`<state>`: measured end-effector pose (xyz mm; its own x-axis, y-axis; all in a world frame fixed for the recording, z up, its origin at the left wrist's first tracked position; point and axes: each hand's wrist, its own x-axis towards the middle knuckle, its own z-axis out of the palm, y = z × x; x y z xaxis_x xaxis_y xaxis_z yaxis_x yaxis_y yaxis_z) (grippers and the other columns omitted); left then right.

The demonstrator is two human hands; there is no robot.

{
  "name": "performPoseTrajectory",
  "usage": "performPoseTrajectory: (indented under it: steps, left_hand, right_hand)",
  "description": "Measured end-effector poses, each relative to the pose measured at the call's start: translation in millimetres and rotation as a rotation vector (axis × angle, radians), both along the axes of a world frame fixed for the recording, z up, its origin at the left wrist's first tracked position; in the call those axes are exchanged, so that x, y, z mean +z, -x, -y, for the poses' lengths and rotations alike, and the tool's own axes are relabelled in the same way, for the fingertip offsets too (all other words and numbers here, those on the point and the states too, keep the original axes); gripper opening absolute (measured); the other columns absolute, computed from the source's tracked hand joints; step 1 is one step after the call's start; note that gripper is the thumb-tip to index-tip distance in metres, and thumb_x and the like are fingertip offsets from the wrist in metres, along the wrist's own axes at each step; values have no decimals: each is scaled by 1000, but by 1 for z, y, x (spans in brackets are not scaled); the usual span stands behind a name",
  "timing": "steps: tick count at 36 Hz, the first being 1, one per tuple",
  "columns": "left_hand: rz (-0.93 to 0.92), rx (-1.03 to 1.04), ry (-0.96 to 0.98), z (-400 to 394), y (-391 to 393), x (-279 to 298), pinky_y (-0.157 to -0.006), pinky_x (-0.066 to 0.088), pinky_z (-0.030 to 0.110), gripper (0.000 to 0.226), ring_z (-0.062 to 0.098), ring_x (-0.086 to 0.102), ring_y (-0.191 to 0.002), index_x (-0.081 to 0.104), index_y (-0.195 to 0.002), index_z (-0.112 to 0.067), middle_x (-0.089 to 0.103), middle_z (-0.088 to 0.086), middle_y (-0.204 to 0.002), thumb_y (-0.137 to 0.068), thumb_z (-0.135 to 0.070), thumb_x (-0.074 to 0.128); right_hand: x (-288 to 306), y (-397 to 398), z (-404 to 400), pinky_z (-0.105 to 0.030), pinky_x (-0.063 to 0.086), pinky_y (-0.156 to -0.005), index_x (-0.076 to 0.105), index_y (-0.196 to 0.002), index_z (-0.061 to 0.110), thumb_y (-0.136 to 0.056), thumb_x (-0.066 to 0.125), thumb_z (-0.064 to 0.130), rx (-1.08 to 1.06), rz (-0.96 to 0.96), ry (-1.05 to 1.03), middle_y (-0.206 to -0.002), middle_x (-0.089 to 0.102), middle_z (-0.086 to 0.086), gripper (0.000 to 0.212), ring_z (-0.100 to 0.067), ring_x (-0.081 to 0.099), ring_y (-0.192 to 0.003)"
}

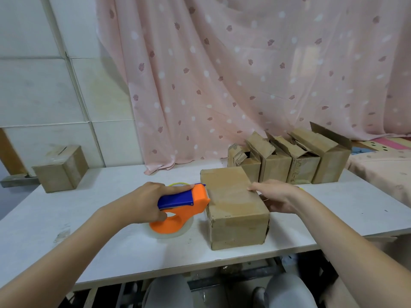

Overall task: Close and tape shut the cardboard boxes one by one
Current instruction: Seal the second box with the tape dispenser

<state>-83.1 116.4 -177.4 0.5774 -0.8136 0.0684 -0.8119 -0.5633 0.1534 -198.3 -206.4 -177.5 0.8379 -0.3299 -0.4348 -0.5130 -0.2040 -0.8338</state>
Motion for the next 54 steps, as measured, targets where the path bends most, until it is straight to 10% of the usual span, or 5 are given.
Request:
performPoseTrajectory:
  steps: [6,12,32,42,54]
  left_hand:
    - [4,-15,43,2,-2,-2,-66,38,18,97,7,49,-79,3,-119,-87,54,-7,-88,-80,-22,64]
    - [7,2,43,7,-2,-3,-66,40,20,96,8,51,-81,0,-120,-86,57,-6,-93,-82,-26,65]
    - [-7,13,-22,-17,-6,10,-69,41,22,94,7,48,-79,13,-138,-74,51,-12,-87,-79,-23,66]
    - [17,30,-18,-26,-15,4,-65,36,17,90,6,48,-77,19,-139,-72,53,-8,-84,-78,-25,66]
    - [-2,17,-38,-19,-38,5,-67,39,21,91,8,47,-82,14,-128,-83,51,-7,-88,-77,-27,65]
  right_hand:
    - [3,-3,-31,-39,33,-115,56,-138,11,-103,49,30,173,267,879,-140,58,-9,41,-34,53,-127]
    - [-11,3,-71,-43,23,-122,48,-136,11,-109,27,37,546,260,1099,-143,51,-11,44,-27,43,-136]
    - [-21,15,-64,-16,10,-112,26,-158,30,-108,18,38,476,303,1066,-163,20,17,51,-1,13,-150]
    - [-1,-4,-77,-56,33,-112,59,-125,21,-103,31,49,349,180,1021,-129,61,-7,45,-31,50,-125]
    - [0,-83,-90,-75,11,-111,-1,-157,18,-50,36,100,191,-447,820,-158,17,-33,140,-58,12,-144]
